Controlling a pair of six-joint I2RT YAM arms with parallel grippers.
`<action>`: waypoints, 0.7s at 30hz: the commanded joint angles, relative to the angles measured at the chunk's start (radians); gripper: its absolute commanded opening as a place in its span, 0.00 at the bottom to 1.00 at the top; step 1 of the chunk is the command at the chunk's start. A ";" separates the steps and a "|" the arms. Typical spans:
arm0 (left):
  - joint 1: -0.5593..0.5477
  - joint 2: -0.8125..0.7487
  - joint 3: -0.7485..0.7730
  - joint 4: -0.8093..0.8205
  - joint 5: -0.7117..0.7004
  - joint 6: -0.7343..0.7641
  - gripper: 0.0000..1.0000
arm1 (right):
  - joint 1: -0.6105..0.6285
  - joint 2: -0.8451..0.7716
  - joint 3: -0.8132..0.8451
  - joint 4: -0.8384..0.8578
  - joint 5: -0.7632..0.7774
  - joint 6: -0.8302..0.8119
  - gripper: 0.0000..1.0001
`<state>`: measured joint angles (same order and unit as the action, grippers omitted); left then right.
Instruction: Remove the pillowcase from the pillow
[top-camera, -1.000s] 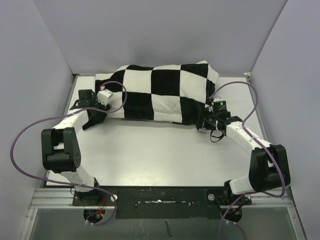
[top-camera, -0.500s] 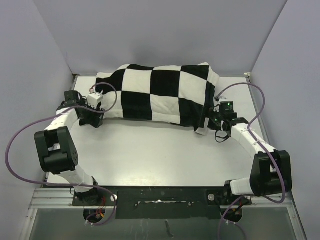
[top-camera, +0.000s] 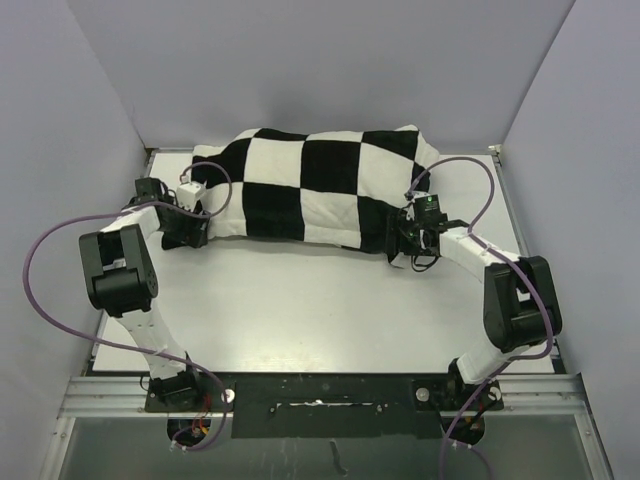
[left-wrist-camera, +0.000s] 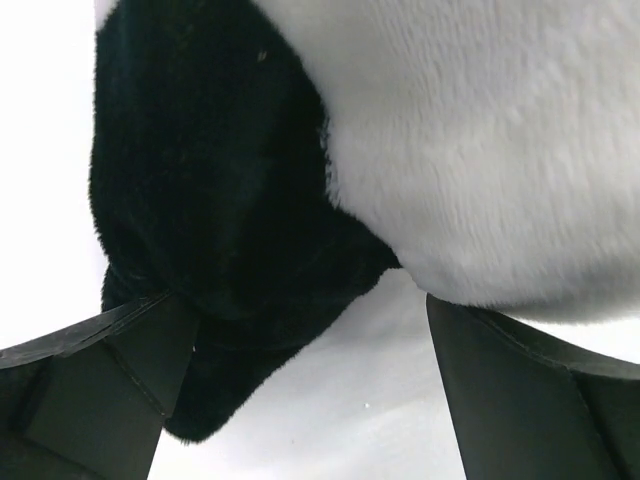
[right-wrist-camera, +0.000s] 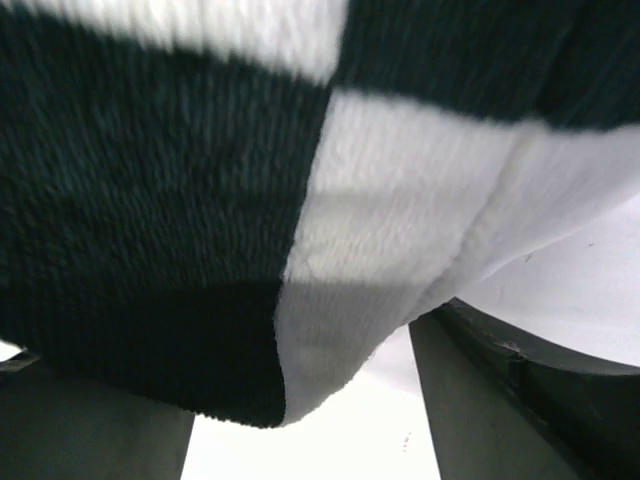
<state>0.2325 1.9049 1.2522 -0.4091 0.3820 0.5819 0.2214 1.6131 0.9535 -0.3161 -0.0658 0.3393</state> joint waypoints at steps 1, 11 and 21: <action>-0.025 0.076 0.047 0.090 -0.020 -0.007 0.92 | -0.002 0.010 0.066 0.015 0.064 -0.035 0.72; 0.009 0.058 0.007 0.199 -0.091 -0.044 0.04 | 0.045 -0.043 0.008 0.034 0.066 -0.007 0.32; 0.122 -0.195 -0.114 0.129 0.057 -0.077 0.00 | 0.140 -0.258 -0.113 -0.060 0.197 0.078 0.00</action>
<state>0.2771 1.8797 1.1465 -0.2379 0.3412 0.5323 0.3405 1.4967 0.8810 -0.3264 0.0566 0.3626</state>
